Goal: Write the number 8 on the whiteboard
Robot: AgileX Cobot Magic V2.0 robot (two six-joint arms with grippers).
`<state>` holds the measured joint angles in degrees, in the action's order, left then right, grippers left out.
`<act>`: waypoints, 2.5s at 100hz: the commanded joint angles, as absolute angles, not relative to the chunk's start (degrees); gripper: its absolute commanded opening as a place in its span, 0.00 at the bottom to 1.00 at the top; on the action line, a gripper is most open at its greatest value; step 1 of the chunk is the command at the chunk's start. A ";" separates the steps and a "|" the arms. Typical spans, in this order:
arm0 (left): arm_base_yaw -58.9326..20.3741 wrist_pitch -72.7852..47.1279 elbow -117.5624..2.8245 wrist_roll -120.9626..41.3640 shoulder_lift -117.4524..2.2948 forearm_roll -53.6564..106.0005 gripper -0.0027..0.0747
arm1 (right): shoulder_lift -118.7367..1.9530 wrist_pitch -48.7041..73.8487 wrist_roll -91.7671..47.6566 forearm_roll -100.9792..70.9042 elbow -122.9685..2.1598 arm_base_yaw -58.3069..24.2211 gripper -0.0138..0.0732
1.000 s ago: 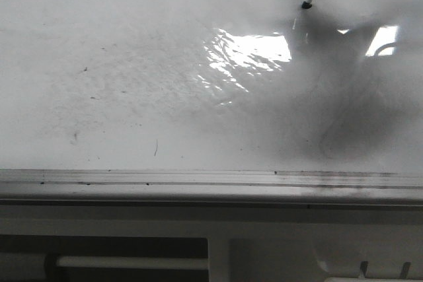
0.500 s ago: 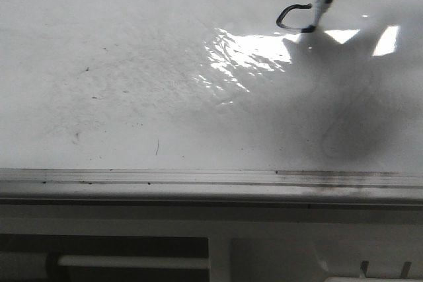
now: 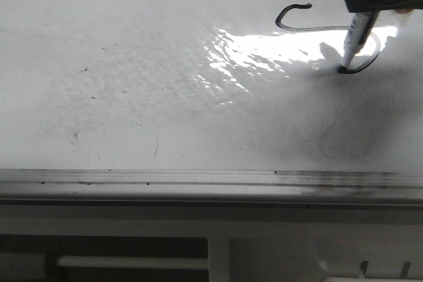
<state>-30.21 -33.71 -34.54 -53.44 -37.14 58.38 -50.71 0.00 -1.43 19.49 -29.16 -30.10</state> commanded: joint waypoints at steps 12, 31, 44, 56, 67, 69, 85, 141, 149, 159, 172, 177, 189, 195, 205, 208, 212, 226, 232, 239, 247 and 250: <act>-30.07 -32.37 -35.93 -52.82 -37.02 60.47 0.01 | -54.26 -3.78 -1.99 21.83 -36.88 -27.58 0.11; -30.07 -32.86 -35.93 -52.82 -37.02 60.47 0.01 | -56.95 -2.87 -1.99 22.10 -41.35 -27.17 0.11; -30.07 -33.59 -35.93 -52.82 -37.02 60.36 0.01 | -56.40 -2.63 -1.99 21.24 -41.43 -27.30 0.11; -30.07 -35.09 -35.93 -52.92 -37.02 60.36 0.01 | -52.16 -2.63 -1.99 18.41 -41.46 -29.82 0.10; -30.07 -37.12 -35.93 -55.24 -37.48 60.55 0.16 | -48.72 -0.75 -1.99 12.82 -41.56 -35.93 0.08; -30.18 -37.40 -35.93 -56.23 -37.67 60.89 0.19 | -48.30 0.00 -1.99 11.97 -41.56 -37.39 0.08; -30.18 -39.73 -35.93 -68.43 -41.48 70.89 0.54 | -48.81 11.98 -1.99 7.57 -42.90 -49.44 0.08; -41.78 -49.08 -36.03 -94.13 -60.23 91.91 0.57 | -54.11 19.13 -1.99 5.59 -50.67 -62.07 0.08; -41.76 -48.96 -36.03 -96.15 -60.51 95.20 0.57 | -54.46 19.26 -1.99 4.32 -50.67 -62.21 0.08; -41.76 -47.59 -36.03 -96.26 -60.64 96.75 0.57 | -54.69 19.26 -1.99 3.93 -50.67 -62.74 0.08; -41.76 -47.22 -36.03 -96.26 -60.64 96.75 0.49 | -54.69 19.16 -1.99 3.93 -50.67 -63.37 0.08; -41.76 -47.22 -36.03 -96.26 -60.64 96.75 0.40 | -54.69 19.16 -1.99 3.93 -50.67 -63.37 0.08; -41.76 -47.22 -36.03 -96.26 -60.64 96.75 0.10 | -54.69 17.93 -1.99 3.93 -50.67 -63.37 0.08; -41.76 -47.34 -36.03 -96.26 -60.64 96.61 0.01 | -54.69 17.56 -1.99 3.93 -50.67 -63.37 0.10; -41.76 -47.73 -36.03 -96.26 -60.64 96.34 0.01 | -54.69 17.56 -1.99 3.93 -50.67 -63.37 0.25; -41.76 -47.81 -36.03 -96.26 -60.64 96.34 0.01 | -54.69 17.56 -1.99 3.93 -50.67 -63.25 0.32; -41.76 -48.15 -35.93 -96.26 -60.64 96.34 0.01 | -54.69 17.56 -1.99 4.04 -50.67 -63.25 0.45; -41.76 -48.26 -35.93 -95.91 -60.64 96.34 0.01 | -54.58 18.29 -1.99 6.57 -50.80 -63.00 0.78; -41.76 -48.26 -35.93 -95.24 -60.64 96.34 0.01 | -53.27 19.65 -1.99 8.75 -50.80 -62.93 0.83; -41.76 -46.39 -35.82 -92.97 -60.64 96.34 0.01 | -51.70 21.62 -1.99 9.98 -50.80 -62.23 0.82; -41.76 -42.93 -35.11 -89.00 -60.64 96.34 0.01 | -48.99 23.29 -1.99 10.99 -50.80 -60.45 0.80; -41.76 -41.46 -34.72 -87.63 -60.77 96.34 0.01 | -47.56 23.70 -1.99 11.44 -50.80 -59.68 0.78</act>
